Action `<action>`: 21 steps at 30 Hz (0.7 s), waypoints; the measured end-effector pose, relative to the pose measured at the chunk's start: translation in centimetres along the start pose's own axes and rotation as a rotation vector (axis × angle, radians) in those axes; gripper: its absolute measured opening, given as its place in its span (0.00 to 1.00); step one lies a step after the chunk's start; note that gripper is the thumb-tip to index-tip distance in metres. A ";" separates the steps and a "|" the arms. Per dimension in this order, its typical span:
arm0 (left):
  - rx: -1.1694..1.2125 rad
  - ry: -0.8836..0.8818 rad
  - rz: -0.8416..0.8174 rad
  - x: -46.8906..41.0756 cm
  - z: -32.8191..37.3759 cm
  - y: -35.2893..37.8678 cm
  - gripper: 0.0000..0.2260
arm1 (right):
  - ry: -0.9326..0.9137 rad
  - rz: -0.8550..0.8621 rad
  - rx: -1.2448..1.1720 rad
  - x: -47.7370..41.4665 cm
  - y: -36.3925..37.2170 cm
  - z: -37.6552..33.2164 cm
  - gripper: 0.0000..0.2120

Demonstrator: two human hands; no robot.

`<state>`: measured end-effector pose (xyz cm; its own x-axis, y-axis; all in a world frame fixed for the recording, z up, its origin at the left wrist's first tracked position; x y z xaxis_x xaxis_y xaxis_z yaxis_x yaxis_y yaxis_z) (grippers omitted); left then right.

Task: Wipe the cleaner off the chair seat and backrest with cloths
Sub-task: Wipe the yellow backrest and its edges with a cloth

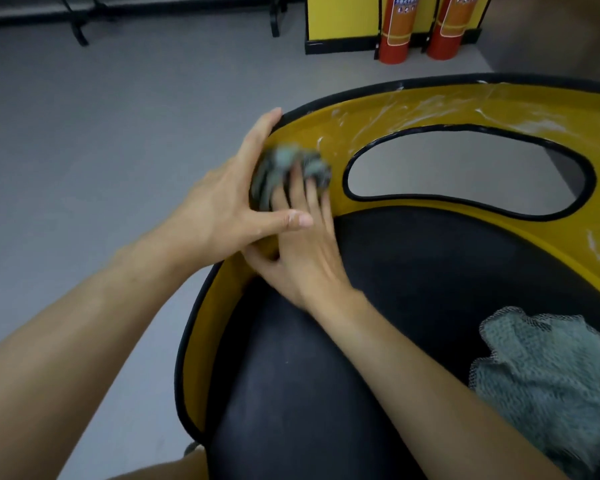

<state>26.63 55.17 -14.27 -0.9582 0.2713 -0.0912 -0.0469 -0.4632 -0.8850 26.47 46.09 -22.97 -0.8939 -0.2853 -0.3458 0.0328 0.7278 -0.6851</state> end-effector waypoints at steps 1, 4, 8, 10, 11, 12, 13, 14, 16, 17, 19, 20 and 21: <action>-0.002 -0.001 0.002 -0.1 -0.1 0.0 0.49 | -0.002 0.063 -0.019 -1.0 -0.9 -0.7 0.46; -0.003 -0.016 0.021 0.0 0.0 -0.2 0.48 | -0.005 0.087 -0.033 -1.6 -1.6 -1.7 0.46; 0.017 -0.024 -0.007 -0.2 0.2 -0.1 0.47 | 0.049 -0.040 -0.004 1.2 1.5 0.4 0.45; 0.031 -0.023 -0.008 -0.2 0.2 -0.2 0.47 | 0.063 -0.088 0.005 2.6 3.0 1.3 0.43; 0.031 -0.025 -0.010 -0.1 0.3 -0.2 0.47 | 0.071 -0.114 0.006 3.2 3.6 1.6 0.43; 0.030 -0.028 -0.011 0.0 0.3 -0.1 0.47 | 0.079 -0.132 0.001 3.5 3.8 1.8 0.43; 0.032 -0.026 -0.010 0.1 0.3 -0.1 0.47 | 0.088 -0.133 -0.016 3.4 3.7 1.8 0.43; 0.036 -0.022 -0.010 0.1 0.3 -0.1 0.47 | 0.088 -0.115 -0.043 2.9 3.2 1.5 0.43; 0.037 -0.017 -0.004 0.2 0.3 0.0 0.48 | 0.056 -0.010 -0.074 0.9 0.9 0.0 0.43; 0.035 -0.019 0.005 0.1 0.1 0.0 0.48 | 0.035 0.060 -0.064 -0.4 -0.3 -0.6 0.43; 0.035 -0.027 0.007 0.0 0.1 0.0 0.48 | 0.024 0.122 -0.040 -1.9 -1.8 -1.5 0.44; 0.037 -0.026 0.008 -0.1 0.2 -0.1 0.48 | 0.025 0.112 -0.024 -2.1 -1.9 -1.5 0.45; 0.039 -0.024 0.009 -0.1 0.2 -0.1 0.48 | 0.025 0.087 -0.002 -2.0 -1.6 -1.1 0.45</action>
<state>26.67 54.99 -14.07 -0.9651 0.2467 -0.0876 -0.0487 -0.4979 -0.8659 27.71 46.16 -20.50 -0.8986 -0.2052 -0.3879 0.1101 0.7503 -0.6519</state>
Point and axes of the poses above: each hand's wrist, its own x-axis away from the middle knuckle, its own y-axis out of the palm, z = x × y, the point moved 6 cm from there along -x, towards the middle knuckle, and after that the axes turned 12 degrees about -x, right-handed, at the moved point
